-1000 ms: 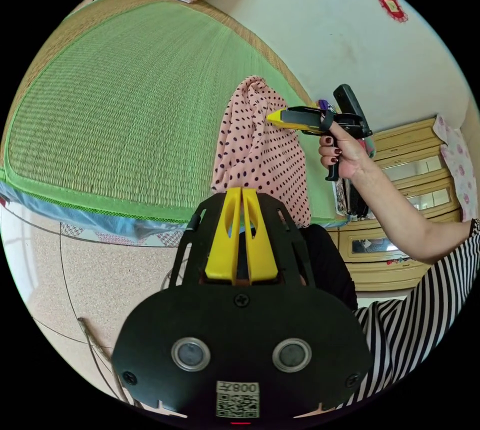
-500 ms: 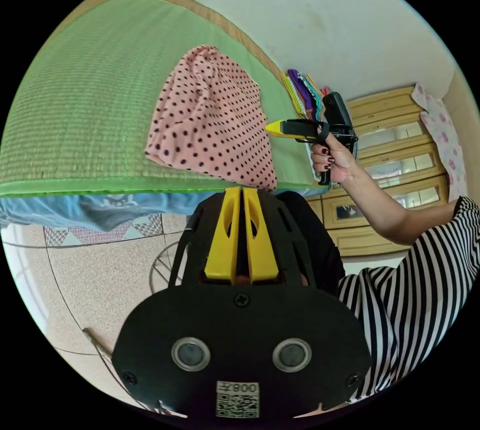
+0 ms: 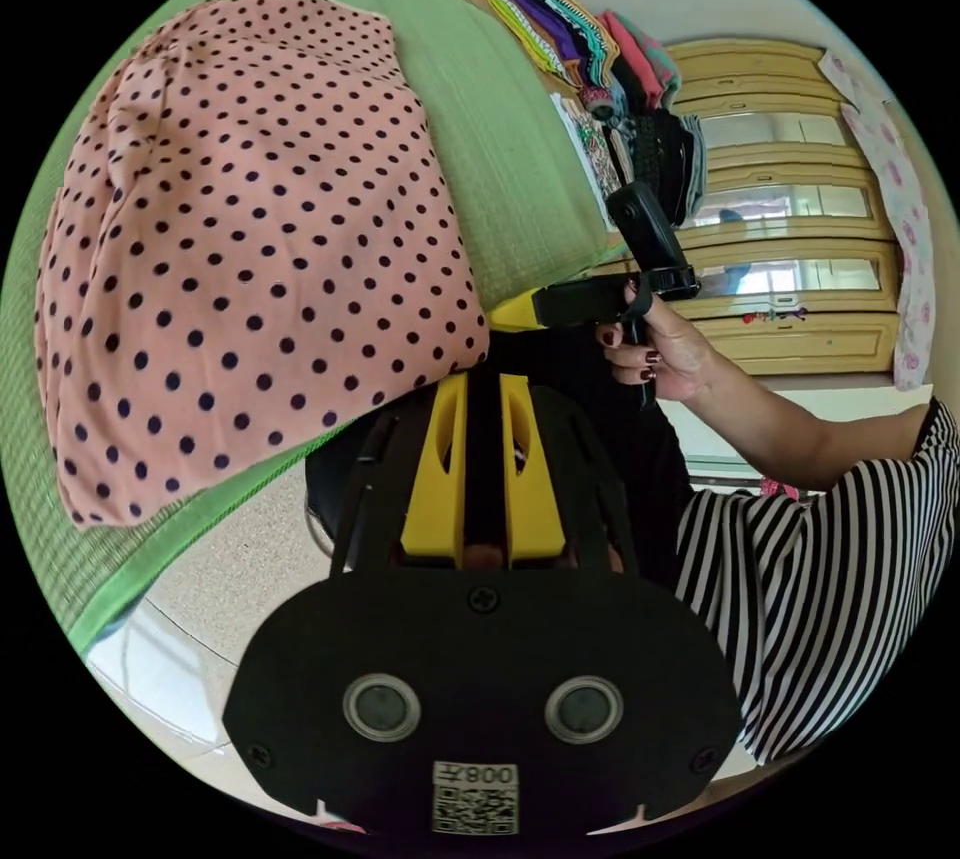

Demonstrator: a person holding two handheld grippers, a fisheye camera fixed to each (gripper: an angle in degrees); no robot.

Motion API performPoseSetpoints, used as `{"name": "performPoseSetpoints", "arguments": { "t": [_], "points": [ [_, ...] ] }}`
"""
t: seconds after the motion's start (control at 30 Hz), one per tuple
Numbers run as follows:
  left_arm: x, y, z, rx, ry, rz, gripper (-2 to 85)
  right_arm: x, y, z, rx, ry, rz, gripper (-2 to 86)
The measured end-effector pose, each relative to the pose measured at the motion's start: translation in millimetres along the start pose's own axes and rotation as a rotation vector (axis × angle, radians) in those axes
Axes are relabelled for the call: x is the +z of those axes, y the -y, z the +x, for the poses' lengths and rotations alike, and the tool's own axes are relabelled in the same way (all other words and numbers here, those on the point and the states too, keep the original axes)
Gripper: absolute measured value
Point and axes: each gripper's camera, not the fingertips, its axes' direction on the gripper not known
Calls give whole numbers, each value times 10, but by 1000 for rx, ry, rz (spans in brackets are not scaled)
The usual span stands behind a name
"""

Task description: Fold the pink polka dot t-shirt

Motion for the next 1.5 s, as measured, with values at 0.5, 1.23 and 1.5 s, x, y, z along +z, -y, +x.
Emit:
{"name": "performPoseSetpoints", "arguments": {
  "t": [0.5, 1.23, 1.5],
  "points": [
    [-59, -6, -107, -28, -50, 97, 9, -234, -420, 723, 34, 168, 41, 79],
    [-430, -385, -465, -36, -96, 201, 4, -534, -885, 1086, 19, 280, 86, 36],
    [-864, -1189, -1163, -272, -209, 384, 17, -755, -1024, 1016, -14, 302, 111, 21]
  ]
}}
